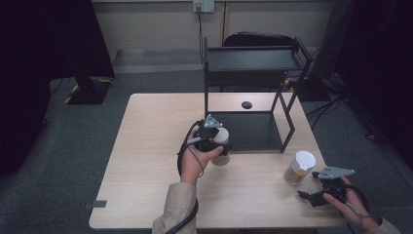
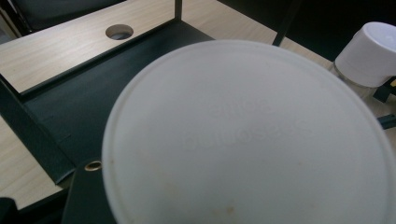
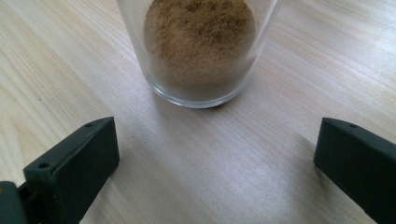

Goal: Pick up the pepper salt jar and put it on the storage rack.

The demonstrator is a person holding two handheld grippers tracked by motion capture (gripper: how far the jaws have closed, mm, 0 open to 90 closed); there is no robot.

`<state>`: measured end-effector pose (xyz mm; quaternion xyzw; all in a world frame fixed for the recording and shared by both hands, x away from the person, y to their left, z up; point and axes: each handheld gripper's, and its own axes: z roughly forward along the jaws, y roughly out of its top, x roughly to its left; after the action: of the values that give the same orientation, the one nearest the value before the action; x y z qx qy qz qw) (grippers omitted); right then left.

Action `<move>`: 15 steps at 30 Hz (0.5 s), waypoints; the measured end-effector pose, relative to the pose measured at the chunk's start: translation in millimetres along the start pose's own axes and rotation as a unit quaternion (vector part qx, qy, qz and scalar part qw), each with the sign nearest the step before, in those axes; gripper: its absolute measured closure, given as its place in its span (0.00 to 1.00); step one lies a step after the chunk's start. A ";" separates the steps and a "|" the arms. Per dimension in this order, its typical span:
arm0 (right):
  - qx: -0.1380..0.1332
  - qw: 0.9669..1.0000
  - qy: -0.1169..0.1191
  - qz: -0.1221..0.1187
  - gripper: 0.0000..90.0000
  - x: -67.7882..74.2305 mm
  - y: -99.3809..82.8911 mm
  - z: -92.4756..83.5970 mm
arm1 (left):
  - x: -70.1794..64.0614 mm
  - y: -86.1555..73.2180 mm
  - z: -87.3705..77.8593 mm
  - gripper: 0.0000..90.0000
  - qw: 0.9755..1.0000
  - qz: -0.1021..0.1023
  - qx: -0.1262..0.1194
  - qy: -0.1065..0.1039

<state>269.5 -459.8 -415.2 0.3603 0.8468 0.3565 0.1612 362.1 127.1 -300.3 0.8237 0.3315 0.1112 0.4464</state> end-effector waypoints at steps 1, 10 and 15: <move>0.000 1.000 0.000 0.000 0.00 0.1 0.0 0.0 | 0.2 2.1 0.3 0.38 1.000 0.000 0.001 -0.001; 0.000 1.000 0.000 0.001 0.00 0.1 0.0 0.0 | -0.6 17.6 0.8 0.38 1.000 0.006 0.001 -0.002; 0.000 1.000 0.000 0.000 0.00 0.0 0.0 0.0 | 0.0 23.6 0.6 0.38 1.000 0.007 -0.003 -0.005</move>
<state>269.5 -459.8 -415.2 0.3605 0.8467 0.3566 0.1611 373.0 117.6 -281.5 0.8252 0.3237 0.1111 0.4493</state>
